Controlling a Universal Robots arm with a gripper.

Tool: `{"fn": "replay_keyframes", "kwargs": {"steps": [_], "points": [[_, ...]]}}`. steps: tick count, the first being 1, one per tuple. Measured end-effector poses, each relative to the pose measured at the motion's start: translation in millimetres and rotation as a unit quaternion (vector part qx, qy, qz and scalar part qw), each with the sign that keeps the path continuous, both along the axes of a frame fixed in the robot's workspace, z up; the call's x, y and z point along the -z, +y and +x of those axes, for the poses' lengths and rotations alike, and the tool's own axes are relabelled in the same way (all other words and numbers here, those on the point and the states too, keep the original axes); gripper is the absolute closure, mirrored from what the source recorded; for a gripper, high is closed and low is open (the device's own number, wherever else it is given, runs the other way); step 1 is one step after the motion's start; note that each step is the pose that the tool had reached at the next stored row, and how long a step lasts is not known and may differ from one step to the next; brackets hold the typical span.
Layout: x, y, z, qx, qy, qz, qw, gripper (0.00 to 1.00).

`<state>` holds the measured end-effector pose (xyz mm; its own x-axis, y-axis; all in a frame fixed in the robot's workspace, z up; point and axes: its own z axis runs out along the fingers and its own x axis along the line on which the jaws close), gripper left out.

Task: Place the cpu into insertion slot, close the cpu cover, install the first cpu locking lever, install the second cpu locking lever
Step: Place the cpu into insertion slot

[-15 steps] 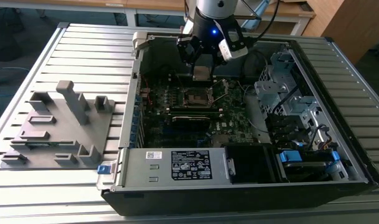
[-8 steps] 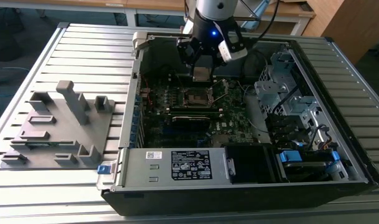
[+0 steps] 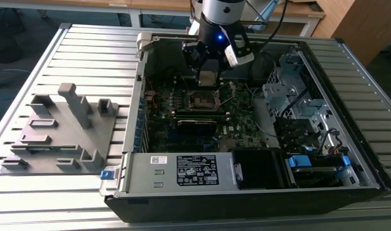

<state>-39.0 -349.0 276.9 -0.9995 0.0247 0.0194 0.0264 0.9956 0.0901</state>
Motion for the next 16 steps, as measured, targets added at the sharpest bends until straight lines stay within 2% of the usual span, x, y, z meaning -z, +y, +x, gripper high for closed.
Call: {"fn": "replay_keyframes", "kwargs": {"steps": [10, 13, 16], "points": [[12.8, 0.0, 0.0, 0.000, 0.0000, -0.0010, 1.0000, 0.46], [16.2, 0.0, 0.0, 0.000, 0.0000, -0.0054, 1.0000, 0.46], [19.1, 0.0, 0.0, 0.000, 0.0000, -0.0128, 0.9999, 0.46]]}}
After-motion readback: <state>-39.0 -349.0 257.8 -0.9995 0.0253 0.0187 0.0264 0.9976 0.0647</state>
